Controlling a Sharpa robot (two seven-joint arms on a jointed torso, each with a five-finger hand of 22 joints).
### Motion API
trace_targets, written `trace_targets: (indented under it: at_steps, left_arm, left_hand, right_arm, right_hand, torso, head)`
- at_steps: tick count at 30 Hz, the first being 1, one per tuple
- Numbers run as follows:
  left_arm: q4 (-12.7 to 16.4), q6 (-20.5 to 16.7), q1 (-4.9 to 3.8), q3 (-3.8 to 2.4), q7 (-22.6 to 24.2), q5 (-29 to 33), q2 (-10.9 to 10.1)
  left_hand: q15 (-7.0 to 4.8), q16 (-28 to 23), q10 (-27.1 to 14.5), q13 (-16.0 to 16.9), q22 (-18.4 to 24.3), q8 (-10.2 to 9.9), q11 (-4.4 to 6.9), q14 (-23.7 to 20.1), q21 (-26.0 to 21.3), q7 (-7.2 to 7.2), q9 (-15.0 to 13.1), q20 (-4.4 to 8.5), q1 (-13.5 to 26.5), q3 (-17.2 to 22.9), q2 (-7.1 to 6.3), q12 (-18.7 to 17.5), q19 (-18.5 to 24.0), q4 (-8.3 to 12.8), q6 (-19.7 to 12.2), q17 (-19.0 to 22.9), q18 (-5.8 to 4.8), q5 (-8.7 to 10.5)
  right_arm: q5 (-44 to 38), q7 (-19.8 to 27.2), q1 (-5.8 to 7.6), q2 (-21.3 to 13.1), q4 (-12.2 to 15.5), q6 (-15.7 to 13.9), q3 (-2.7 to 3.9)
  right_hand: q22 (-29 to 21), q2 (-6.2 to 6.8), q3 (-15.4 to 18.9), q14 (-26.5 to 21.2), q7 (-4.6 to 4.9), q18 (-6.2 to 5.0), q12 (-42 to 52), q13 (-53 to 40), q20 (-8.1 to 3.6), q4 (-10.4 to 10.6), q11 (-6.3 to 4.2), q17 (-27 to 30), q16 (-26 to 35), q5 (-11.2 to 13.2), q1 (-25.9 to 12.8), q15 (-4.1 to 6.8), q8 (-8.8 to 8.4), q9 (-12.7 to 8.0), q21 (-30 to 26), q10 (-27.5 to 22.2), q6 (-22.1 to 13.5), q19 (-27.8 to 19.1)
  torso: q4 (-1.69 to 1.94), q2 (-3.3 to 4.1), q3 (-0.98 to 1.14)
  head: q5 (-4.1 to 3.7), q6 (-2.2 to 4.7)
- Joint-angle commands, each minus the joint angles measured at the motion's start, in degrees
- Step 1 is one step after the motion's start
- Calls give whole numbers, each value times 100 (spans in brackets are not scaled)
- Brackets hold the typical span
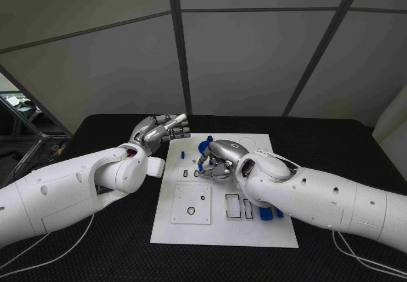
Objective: Assemble the parts on the task board
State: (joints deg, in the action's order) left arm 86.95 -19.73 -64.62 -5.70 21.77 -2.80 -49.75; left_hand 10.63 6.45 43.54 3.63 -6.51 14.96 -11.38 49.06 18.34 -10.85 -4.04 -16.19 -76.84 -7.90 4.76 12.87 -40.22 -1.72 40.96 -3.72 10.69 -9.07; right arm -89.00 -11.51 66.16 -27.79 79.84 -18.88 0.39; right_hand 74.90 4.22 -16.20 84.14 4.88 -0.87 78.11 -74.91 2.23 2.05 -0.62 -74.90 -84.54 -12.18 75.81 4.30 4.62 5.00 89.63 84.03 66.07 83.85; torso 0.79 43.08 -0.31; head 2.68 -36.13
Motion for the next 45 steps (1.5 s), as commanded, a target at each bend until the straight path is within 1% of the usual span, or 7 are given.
trace_targets:
  at_steps: [1, 3, 6, 15, 21, 35, 45]
  left_arm:
    - [-1, 40, -12, -6, 9, -31, 11]
    - [-1, 36, -12, -6, 8, -31, 13]
    - [6, 33, -12, -6, 7, -31, 16]
    - [17, 29, -12, -7, 3, -31, 11]
    - [19, 26, -12, -7, 5, -31, 1]
    - [2, 19, -12, -7, 3, -31, -7]
    - [-11, 26, -12, -7, 0, -31, -1]
  left_hand:
    - [-24, -28, 29, 5, 7, -22, -5, 2, -30, -239, 2, 0, -22, 4, 53, -28, 35, 42, 31, -1, -60, -24]
    - [-24, -28, 29, 5, 7, -22, -5, 2, -30, -239, 2, 0, -22, 4, 53, -28, 35, 42, 31, -1, -60, -24]
    - [-24, -28, 29, 5, 7, -22, -5, 2, -30, -239, 2, 0, -22, 4, 53, -28, 35, 42, 31, -1, -60, -24]
    - [-24, -32, 28, 4, 9, -24, -3, -1, -31, -237, 2, -1, -19, -1, 53, -32, 36, 47, 31, 0, -59, -22]
    - [-24, -34, 27, 4, 10, -25, -2, -2, -32, -237, 2, -1, -18, -2, 53, -34, 37, 49, 31, 1, -59, -21]
    - [-23, -37, 27, 3, 12, -26, -2, -4, -32, -237, 2, -1, -17, -5, 54, -37, 38, 53, 31, 1, -59, -21]
    - [-23, -39, 27, 3, 13, -27, -2, -4, -33, -237, 2, -2, -16, -7, 55, -39, 38, 56, 32, 1, -59, -20]
  right_arm:
    - [-203, -124, -4, 34, -25, 142, -3]
    - [-209, -138, -10, 51, -39, 209, -4]
    - [-213, -153, -21, 68, -65, 274, -7]
    - [-217, -193, -51, 78, -124, 379, -19]
    - [-217, -189, -63, 71, -134, 445, -22]
    - [-218, -190, -71, 62, -113, 646, -23]
    - [-239, -208, -71, 59, -100, 629, -24]
  right_hand:
    - [1510, -15, -5, 360, -95, 87, -11, -543, -27, 1, 2, -464, 33, -13, -54, 19, 24, 98, 37, 69, 86, 615]
    - [1510, -8, 2, 360, -92, 87, -16, -540, -24, 7, 4, -462, 35, -3, -82, 16, 15, 101, 37, 65, 85, 615]
    - [1510, -7, 7, 356, -87, 87, -33, -527, -21, 14, 8, -444, 46, 22, -113, 12, -4, 101, 37, 55, 72, 615]
    - [1510, -3, 10, 356, -83, 87, -40, -522, -18, 17, 12, -444, 47, 44, -135, 9, -20, 101, 37, 50, 60, 615]
    - [1510, 9, 18, 354, -79, 87, -44, -521, -15, 18, 16, -435, 53, 58, -158, 6, -33, 102, 37, 47, 54, 615]
    - [1510, 120, 77, 343, -37, 87, -96, -484, 7, 29, 50, -390, 83, 98, -283, -19, -104, 92, 37, 15, -45, 615]
    - [1510, 206, 111, 336, 15, 87, -131, -460, 36, 35, 94, -360, 106, 112, -357, -53, -120, 64, 37, -7, -203, 615]
  torso:
    - [-6, -4, 6]
    - [-5, -3, 4]
    - [-3, 0, 0]
    - [-2, -3, -2]
    - [-2, -5, 4]
    - [-5, -4, 4]
    - [-7, -4, 5]
  head:
    - [-5, -8]
    - [-22, -37]
    - [-52, -39]
    - [-46, -72]
    - [-23, -88]
    - [-24, -88]
    - [-28, -82]
